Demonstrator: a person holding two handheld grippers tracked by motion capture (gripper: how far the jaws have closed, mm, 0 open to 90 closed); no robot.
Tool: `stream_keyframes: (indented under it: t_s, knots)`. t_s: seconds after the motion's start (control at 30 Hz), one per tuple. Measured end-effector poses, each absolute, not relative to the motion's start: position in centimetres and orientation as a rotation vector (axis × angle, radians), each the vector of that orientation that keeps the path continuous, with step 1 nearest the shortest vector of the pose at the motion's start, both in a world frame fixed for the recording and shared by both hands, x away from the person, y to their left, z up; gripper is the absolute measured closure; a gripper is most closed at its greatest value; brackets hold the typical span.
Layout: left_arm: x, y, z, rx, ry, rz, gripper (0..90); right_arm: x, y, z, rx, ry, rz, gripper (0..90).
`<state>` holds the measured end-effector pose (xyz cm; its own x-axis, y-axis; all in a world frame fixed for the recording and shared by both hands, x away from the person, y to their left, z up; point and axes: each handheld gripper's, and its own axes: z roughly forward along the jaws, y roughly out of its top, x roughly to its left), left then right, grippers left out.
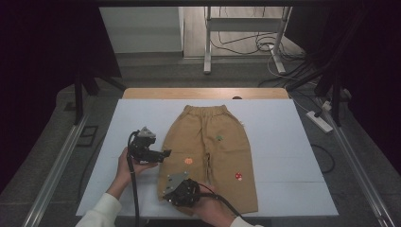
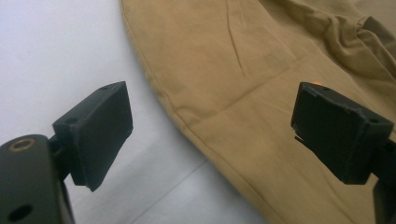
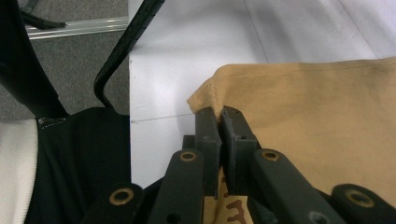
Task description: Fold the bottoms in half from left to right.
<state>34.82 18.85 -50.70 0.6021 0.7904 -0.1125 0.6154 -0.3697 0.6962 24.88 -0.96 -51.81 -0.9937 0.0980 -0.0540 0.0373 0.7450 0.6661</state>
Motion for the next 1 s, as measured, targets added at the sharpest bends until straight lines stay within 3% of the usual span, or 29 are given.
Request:
stream_keyframes:
  t_s: [1.0]
  knots:
    - [39.5,18.1,-51.6,2.105,1.165,0.281,13.5,25.2,-1.1,-52.1,0.138,2.875,1.115,85.4]
